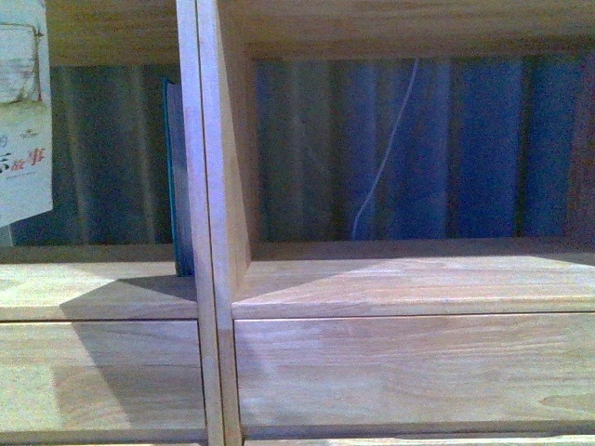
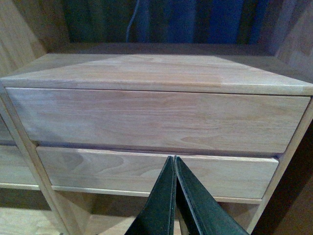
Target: Organize books on shelf
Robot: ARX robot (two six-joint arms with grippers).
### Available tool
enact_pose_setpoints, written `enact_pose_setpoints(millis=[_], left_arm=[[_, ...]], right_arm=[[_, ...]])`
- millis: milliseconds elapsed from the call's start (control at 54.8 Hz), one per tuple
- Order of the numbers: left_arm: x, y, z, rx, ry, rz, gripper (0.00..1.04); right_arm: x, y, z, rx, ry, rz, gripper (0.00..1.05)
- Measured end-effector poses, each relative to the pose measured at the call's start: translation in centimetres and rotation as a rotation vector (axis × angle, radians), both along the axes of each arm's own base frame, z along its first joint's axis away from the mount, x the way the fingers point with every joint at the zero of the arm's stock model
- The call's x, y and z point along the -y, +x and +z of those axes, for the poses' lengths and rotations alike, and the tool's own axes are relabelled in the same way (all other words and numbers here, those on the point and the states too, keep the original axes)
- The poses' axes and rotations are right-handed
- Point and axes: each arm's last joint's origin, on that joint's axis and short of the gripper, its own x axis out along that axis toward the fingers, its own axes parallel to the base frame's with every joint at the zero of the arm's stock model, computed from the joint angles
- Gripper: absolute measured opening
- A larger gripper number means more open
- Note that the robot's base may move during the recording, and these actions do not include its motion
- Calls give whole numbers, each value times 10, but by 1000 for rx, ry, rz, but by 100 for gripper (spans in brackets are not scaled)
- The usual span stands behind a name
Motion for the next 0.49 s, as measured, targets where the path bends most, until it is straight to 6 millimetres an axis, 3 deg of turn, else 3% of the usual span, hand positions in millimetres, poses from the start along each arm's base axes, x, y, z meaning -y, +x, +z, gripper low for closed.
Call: enact_pose_setpoints(millis=[292,492], left_arm=[[16,54,-24,-50,2,53,7],[24,78,-33,-61,-27,88,7]], right_arm=[[0,-10,-14,3,0,0,3],[0,-15,-20,5,0,0,3]])
